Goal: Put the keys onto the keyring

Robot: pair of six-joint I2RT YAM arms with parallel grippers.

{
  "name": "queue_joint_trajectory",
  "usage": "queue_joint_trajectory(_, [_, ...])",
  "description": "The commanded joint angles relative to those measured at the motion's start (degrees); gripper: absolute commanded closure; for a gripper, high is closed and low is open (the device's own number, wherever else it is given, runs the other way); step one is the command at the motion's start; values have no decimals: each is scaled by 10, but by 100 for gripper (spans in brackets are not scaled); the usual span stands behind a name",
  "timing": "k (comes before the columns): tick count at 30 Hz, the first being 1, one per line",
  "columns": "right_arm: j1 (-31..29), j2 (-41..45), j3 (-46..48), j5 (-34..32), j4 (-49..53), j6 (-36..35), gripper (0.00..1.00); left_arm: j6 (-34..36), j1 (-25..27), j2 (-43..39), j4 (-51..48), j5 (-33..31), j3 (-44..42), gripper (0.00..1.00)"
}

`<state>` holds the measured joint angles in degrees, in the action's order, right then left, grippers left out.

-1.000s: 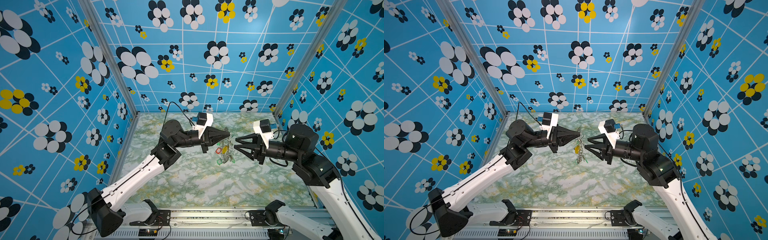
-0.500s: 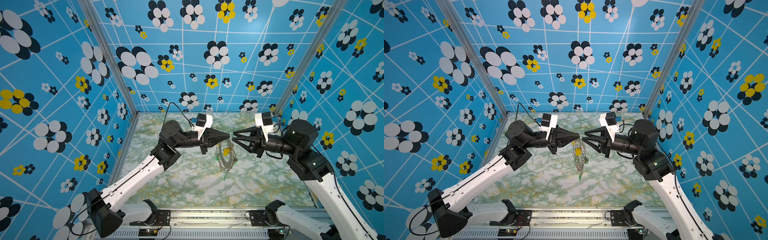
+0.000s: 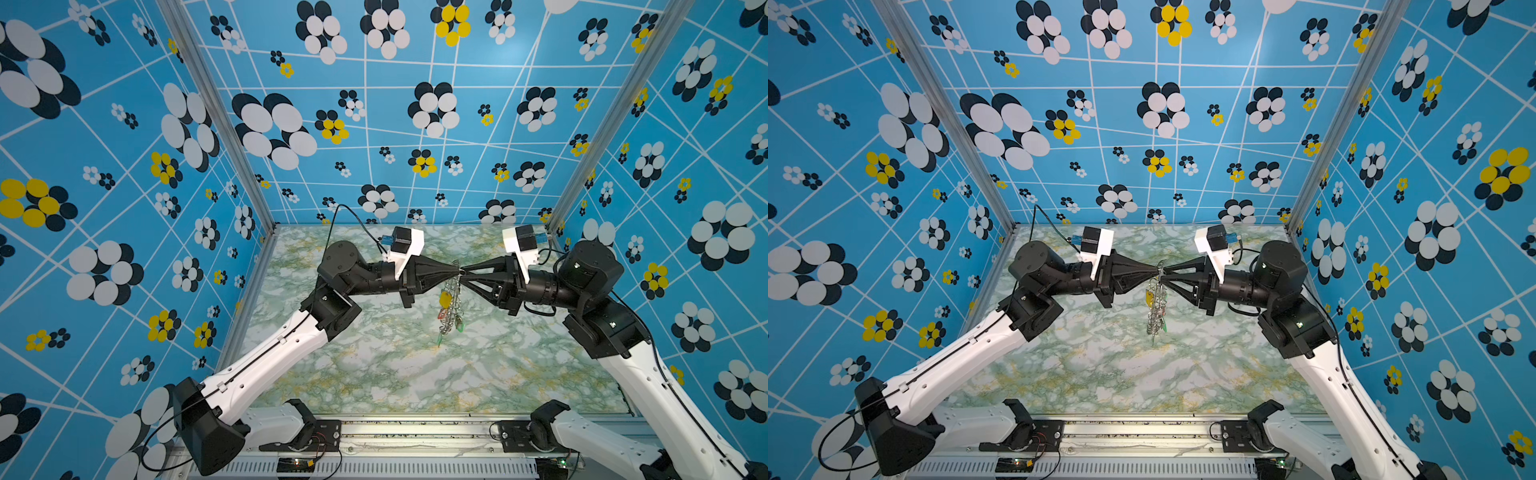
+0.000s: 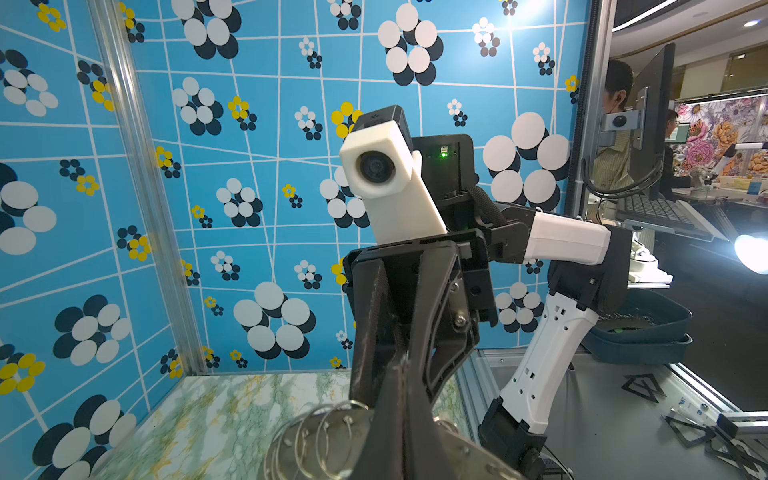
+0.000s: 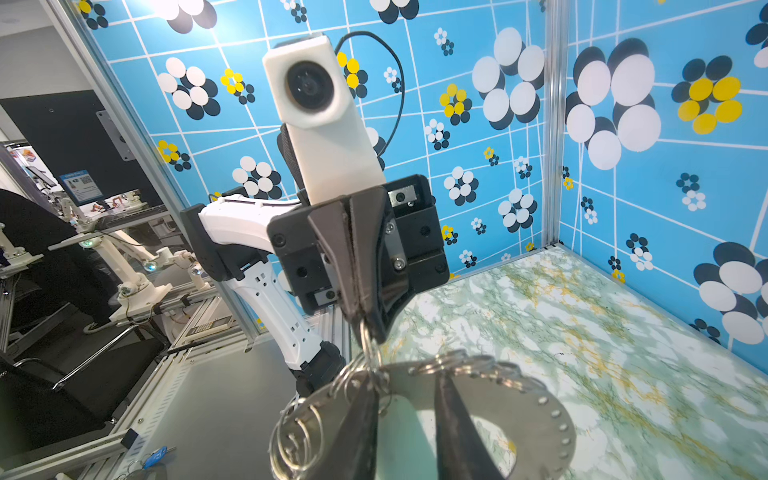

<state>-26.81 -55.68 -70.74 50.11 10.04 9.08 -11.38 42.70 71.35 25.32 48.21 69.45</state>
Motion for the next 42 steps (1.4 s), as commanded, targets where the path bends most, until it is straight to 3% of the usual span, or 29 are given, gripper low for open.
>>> queue_joint_trajectory(1, [3, 0, 5, 12, -26, 10, 75, -2, -3, -2, 29, 12, 15, 100])
queue_joint_trajectory(21, [3, -8, 17, 34, -44, 31, 89, -5, -2, 3, 37, 12, 18, 100])
queue_joint_trajectory(25, [3, -6, 17, 33, -48, 34, 100, -7, -2, 4, 39, 12, 18, 100])
queue_joint_trajectory(42, [3, -2, -23, 13, 46, -28, 100, 12, -2, -5, -5, -4, 12, 100])
